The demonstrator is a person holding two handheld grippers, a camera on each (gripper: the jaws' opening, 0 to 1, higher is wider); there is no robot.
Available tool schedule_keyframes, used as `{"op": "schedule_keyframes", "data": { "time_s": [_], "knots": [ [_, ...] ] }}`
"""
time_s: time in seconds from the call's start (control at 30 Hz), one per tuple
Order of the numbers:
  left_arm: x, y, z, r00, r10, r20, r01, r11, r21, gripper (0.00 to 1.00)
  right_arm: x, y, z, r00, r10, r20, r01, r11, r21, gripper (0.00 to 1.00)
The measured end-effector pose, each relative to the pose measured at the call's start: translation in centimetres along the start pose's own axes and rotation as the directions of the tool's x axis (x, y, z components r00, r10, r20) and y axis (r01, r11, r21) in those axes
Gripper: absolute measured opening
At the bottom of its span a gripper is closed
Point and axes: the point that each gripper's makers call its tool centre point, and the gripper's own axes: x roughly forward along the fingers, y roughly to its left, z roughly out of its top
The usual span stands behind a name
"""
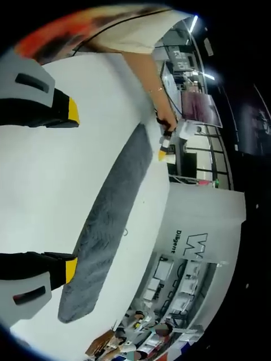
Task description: Open the folded towel by lifting each exposed corner and separating the folded layers until the towel lies flat within the target outline without major curled edges
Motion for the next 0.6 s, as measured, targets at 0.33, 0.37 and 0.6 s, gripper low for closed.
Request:
{"op": "schedule_keyframes", "data": {
  "time_s": [0.33, 0.37, 0.6],
  "knots": [
    [1.2, 0.3, -2.4, 0.999, -0.02, -0.049, 0.02, 1.0, 0.004, 0.35, 0.6, 0.8, 0.0, 0.999, 0.033, -0.01, -0.034, 0.999, -0.018, 0.92],
    [1.3, 0.3, -2.5, 0.998, -0.02, -0.055, 0.021, 1.0, 0.009, 0.31, 0.6, 0.8, 0.0, 0.999, 0.036, -0.008, -0.036, 0.999, -0.019, 0.92],
    [1.3, 0.1, -3.7, 0.995, -0.031, -0.091, 0.034, 0.999, 0.03, 0.21, 0.7, 0.8, -0.2, 0.999, 0.041, -0.015, -0.041, 0.999, -0.012, 0.91]
  ]
}}
